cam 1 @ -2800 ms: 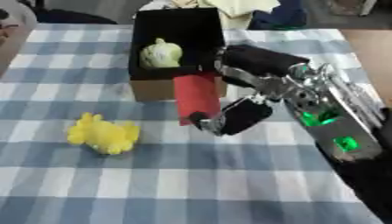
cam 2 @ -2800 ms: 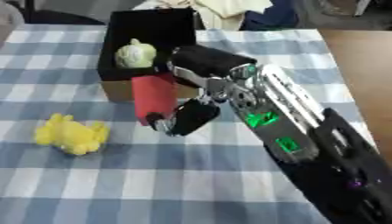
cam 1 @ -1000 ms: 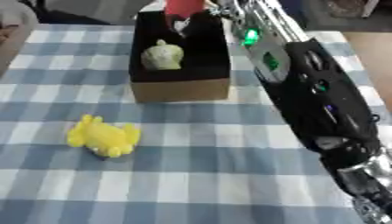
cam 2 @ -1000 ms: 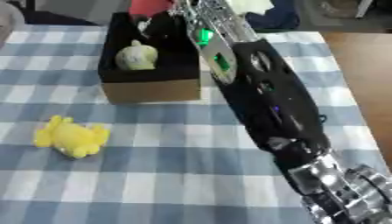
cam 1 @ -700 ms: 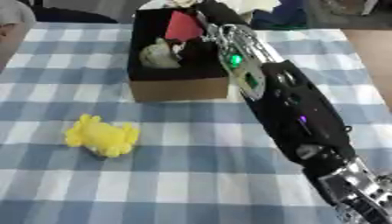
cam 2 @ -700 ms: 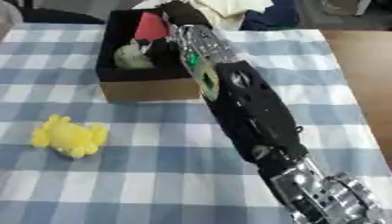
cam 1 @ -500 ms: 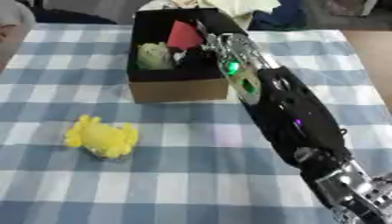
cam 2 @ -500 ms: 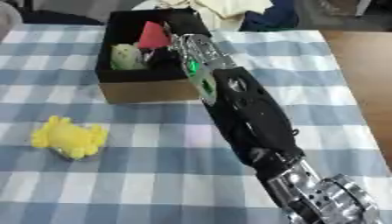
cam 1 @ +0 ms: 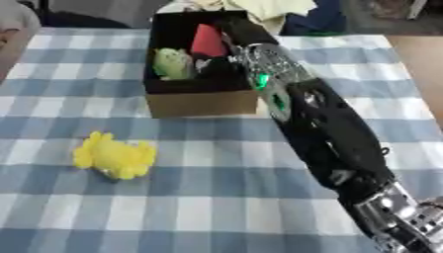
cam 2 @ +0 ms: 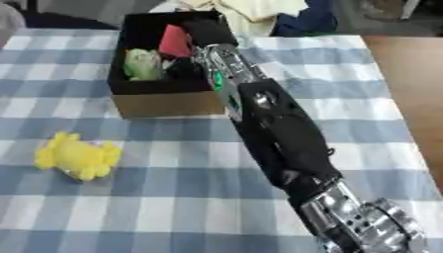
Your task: Pick up objects on the table and place them in the box.
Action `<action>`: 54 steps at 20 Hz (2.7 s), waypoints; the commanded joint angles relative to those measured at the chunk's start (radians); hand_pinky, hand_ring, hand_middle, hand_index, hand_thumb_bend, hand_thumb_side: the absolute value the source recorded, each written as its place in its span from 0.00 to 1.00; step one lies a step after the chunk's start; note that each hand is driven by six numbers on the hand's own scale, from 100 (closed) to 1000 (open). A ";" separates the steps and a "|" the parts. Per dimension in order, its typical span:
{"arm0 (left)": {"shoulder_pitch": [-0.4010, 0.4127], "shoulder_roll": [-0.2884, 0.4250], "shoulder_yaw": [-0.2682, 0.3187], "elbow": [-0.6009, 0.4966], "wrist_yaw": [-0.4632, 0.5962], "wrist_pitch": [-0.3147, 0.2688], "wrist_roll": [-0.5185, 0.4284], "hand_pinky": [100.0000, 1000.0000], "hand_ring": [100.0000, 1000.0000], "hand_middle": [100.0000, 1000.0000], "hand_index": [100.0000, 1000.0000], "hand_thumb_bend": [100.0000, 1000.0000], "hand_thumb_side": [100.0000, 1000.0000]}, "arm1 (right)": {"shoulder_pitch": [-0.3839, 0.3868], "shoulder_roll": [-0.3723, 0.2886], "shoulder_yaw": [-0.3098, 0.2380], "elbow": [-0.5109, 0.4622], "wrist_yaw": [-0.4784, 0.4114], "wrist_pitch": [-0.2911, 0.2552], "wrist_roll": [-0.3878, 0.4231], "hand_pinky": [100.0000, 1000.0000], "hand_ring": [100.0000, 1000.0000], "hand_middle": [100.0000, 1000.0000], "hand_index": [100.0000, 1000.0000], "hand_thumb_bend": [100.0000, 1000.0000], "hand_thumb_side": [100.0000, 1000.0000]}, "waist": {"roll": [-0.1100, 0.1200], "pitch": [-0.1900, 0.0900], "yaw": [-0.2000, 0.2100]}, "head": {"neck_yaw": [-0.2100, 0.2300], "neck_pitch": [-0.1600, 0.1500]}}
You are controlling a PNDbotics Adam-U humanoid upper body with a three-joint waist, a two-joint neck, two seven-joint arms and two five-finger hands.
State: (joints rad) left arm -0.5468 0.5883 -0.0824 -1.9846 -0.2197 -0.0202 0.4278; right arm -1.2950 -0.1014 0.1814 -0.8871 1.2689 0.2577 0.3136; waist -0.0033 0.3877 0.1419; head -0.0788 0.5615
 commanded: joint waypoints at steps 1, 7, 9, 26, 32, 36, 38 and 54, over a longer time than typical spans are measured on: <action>-0.010 0.015 0.006 -0.015 0.005 0.001 -0.004 0.51 0.71 0.63 0.81 0.00 0.93 | -0.038 -0.008 -0.011 -0.030 0.031 0.010 -0.007 0.99 1.00 0.89 0.97 0.37 0.80 | 0.006 -0.026 0.000 | 0.001 -0.008; -0.010 0.023 0.005 -0.015 -0.008 0.021 -0.022 0.52 0.72 0.65 0.82 0.00 0.95 | -0.055 -0.015 -0.010 -0.051 0.047 0.011 0.002 0.99 1.00 0.89 0.97 0.45 0.85 | 0.008 -0.029 -0.005 | 0.004 -0.005; -0.017 0.044 0.006 -0.015 -0.055 0.049 -0.067 0.54 0.75 0.68 0.85 0.00 0.96 | -0.057 -0.019 -0.009 -0.061 0.047 0.009 0.009 0.99 1.00 0.89 0.96 0.45 0.85 | 0.009 -0.032 -0.008 | 0.005 -0.003; -0.190 0.219 -0.126 -0.015 -0.572 0.049 -0.996 0.77 0.84 0.78 0.91 0.42 0.95 | -0.031 -0.125 0.020 -0.489 -0.249 0.002 0.037 0.99 0.99 0.86 0.96 0.30 0.86 | 0.023 -0.049 -0.039 | 0.021 0.031; -0.213 0.230 -0.146 -0.004 -0.561 0.016 -1.137 0.81 0.85 0.80 0.91 0.54 0.96 | 0.050 -0.217 0.001 -0.765 -0.452 0.054 0.002 0.98 0.98 0.86 0.95 0.26 0.84 | 0.024 -0.060 -0.056 | 0.014 0.070; -0.212 0.245 -0.144 -0.005 -0.531 0.004 -1.241 0.83 0.86 0.80 0.92 0.61 0.92 | 0.101 -0.276 -0.020 -0.884 -0.552 0.108 -0.029 0.98 0.98 0.85 0.95 0.24 0.84 | 0.024 -0.066 -0.066 | 0.021 0.079; -0.212 0.258 -0.148 -0.007 -0.509 -0.004 -1.303 0.84 0.86 0.81 0.91 0.63 0.90 | 0.130 -0.309 -0.037 -0.938 -0.594 0.132 -0.051 0.98 0.98 0.85 0.95 0.23 0.85 | 0.024 -0.070 -0.071 | 0.028 0.082; -0.170 0.320 -0.183 0.044 -0.466 -0.056 -1.335 0.85 0.87 0.82 0.96 0.49 0.57 | 0.290 -0.457 -0.126 -1.112 -0.774 0.218 -0.210 0.97 0.97 0.82 0.94 0.21 0.90 | 0.024 -0.075 -0.093 | 0.057 0.069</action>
State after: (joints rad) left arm -0.7085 0.8712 -0.2735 -1.9389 -0.6911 -0.0719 -0.9075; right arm -0.9929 -0.5260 0.0706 -1.9799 0.5094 0.4750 0.1180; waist 0.0190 0.3387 0.0482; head -0.0270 0.6325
